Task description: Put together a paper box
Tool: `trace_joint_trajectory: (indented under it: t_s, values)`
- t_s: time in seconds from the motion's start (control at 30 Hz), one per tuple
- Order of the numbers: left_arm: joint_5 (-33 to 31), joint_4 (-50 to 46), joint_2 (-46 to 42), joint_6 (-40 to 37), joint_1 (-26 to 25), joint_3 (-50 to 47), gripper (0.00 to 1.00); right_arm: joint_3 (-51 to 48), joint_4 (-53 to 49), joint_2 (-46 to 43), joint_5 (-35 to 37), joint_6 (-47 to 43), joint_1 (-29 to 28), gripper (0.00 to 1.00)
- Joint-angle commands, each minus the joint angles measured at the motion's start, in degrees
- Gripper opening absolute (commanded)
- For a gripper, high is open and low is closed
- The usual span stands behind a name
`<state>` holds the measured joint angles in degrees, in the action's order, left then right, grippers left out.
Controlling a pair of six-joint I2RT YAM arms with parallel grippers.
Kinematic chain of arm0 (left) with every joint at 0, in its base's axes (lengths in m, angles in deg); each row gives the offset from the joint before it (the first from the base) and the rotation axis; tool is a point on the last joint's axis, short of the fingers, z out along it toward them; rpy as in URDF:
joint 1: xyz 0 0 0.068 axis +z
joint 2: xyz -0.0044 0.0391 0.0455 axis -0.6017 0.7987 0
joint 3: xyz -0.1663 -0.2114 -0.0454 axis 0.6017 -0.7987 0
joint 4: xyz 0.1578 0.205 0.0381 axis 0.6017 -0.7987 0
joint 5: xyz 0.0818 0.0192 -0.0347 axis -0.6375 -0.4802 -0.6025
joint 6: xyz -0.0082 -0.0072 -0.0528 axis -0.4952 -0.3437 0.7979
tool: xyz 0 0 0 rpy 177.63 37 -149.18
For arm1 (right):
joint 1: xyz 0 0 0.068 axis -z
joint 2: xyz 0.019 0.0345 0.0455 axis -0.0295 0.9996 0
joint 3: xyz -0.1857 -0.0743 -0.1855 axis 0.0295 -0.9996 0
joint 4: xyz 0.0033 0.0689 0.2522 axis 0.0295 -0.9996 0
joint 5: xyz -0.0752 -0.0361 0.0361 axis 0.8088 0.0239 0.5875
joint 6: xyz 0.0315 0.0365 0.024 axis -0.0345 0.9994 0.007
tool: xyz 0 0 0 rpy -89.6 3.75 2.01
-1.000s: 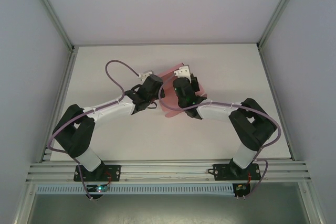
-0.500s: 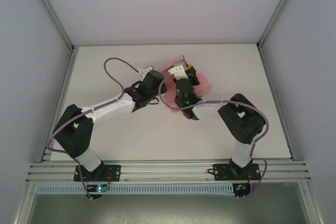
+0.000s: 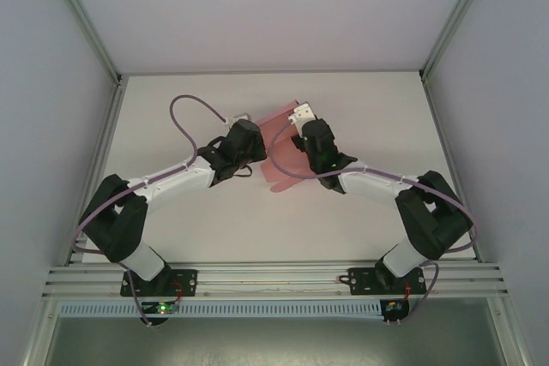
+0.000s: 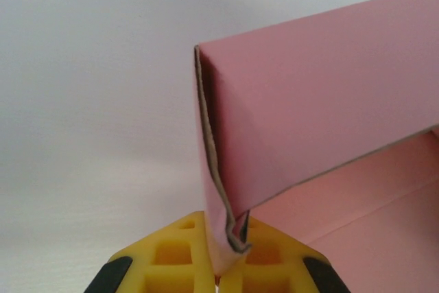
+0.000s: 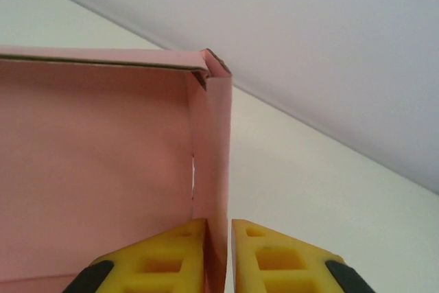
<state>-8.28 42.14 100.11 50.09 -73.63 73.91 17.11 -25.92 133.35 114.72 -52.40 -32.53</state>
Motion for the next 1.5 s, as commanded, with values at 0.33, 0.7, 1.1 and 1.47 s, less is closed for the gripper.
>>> trace_joint_trajectory:
  t_s: [0.33,0.7,1.1,1.47]
  values:
    - [2.82,-4.18,-3.2,-4.65,0.29,-3.94,0.0,-3.76,-1.84,-9.47,-12.41,4.99,7.17,0.26]
    - [1.93,-5.63,-2.59,-5.2,-0.44,-3.09,0.0,-3.54,-2.58,-9.72,-11.46,4.94,7.78,0.36]
    - [-0.11,-8.42,-0.13,-4.5,-0.45,-0.25,0.0,-5.53,-7.83,-18.44,-38.98,6.74,8.25,0.98]
    - [1.52,-11.42,-0.94,-30.78,-0.45,3.45,0.0,-8.39,-10.92,-28.24,-35.53,15.5,10.09,0.98]
